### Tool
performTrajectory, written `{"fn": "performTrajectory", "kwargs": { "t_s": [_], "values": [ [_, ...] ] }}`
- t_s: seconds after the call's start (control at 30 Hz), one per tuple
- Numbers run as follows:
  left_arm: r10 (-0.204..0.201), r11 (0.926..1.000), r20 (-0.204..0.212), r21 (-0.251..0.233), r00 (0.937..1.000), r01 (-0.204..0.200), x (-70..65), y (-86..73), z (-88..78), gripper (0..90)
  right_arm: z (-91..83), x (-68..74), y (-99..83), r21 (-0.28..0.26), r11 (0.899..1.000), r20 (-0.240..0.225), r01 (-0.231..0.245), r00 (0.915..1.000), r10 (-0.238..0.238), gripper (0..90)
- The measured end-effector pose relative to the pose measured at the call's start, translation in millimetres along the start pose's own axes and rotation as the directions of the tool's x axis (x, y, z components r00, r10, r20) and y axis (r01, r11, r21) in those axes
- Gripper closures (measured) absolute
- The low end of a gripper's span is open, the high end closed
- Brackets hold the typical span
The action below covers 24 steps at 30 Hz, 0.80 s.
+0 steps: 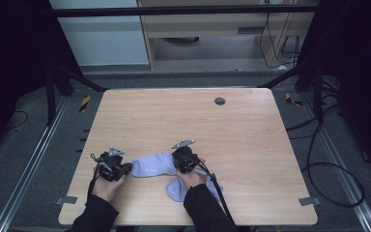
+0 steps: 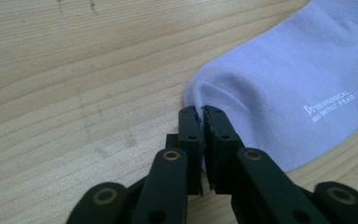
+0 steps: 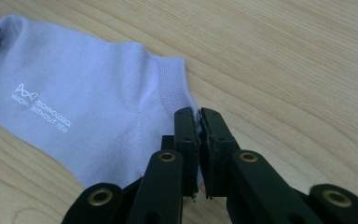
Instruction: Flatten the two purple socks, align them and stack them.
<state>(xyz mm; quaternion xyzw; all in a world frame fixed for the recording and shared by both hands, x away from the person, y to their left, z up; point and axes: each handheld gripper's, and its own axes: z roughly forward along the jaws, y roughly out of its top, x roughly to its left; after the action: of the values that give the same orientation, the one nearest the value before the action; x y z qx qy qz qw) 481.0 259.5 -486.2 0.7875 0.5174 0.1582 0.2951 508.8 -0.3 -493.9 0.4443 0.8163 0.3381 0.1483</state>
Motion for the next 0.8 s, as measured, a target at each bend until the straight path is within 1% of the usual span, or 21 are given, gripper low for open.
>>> {"fn": "performTrajectory", "kwargs": {
  "t_s": [0.07,0.17,0.27,0.37,0.4,0.47,0.57,0.63,0.7,0.8],
  "values": [
    [-0.005,1.0000,0.003,-0.006,1.0000,0.005,-0.7,0.0,-1.2,87.3,-2.4,0.3,-0.5,-0.009,1.000,-0.003,-0.009,1.0000,0.009,87.1],
    [-0.003,0.9998,0.017,-0.021,0.9998,0.003,-2.0,2.0,-7.6,87.3,-8.1,-0.9,-1.4,-0.027,1.000,-0.029,-0.011,0.9995,0.010,87.1],
    [-0.001,0.9988,0.023,-0.048,0.9997,0.002,-5.9,5.2,-15.2,87.4,-16.3,-4.5,-0.2,-0.043,0.999,-0.048,-0.023,0.9986,0.021,87.1],
    [0.005,0.9975,0.036,-0.070,0.9994,-0.002,-10.5,8.3,-22.4,87.4,-26.3,-6.2,2.1,-0.056,0.998,-0.067,-0.024,0.9976,0.020,87.1],
    [0.004,0.9968,0.037,-0.080,0.9993,-0.001,-12.3,9.3,-24.5,87.4,-29.8,-6.4,3.3,-0.062,0.998,-0.072,-0.017,0.9973,0.013,87.1],
    [0.013,0.9957,0.037,-0.092,0.9992,-0.009,-16.1,11.2,-28.8,87.4,-37.8,-5.9,5.5,-0.076,0.997,-0.082,-0.018,0.9966,0.012,87.1],
    [0.026,0.9931,0.041,-0.115,0.9988,-0.021,-22.1,14.4,-35.6,87.4,-50.6,-5.8,7.2,-0.098,0.995,-0.090,-0.005,0.9959,-0.004,87.1],
    [0.037,0.9904,0.030,-0.135,0.9988,-0.033,-26.7,16.2,-40.5,87.4,-59.5,-6.2,8.2,-0.109,0.994,-0.091,0.004,0.9957,-0.014,87.1],
    [0.040,0.9887,0.043,-0.146,0.9983,-0.033,-30.3,17.8,-44.6,87.4,-68.4,-7.2,8.9,-0.117,0.993,-0.094,0.004,0.9955,-0.015,87.1],
    [0.047,0.9869,0.058,-0.157,0.9972,-0.037,-35.2,19.7,-49.1,87.4,-81.0,-9.0,10.0,-0.128,0.992,-0.093,0.020,0.9952,-0.032,87.1]
  ]
}}
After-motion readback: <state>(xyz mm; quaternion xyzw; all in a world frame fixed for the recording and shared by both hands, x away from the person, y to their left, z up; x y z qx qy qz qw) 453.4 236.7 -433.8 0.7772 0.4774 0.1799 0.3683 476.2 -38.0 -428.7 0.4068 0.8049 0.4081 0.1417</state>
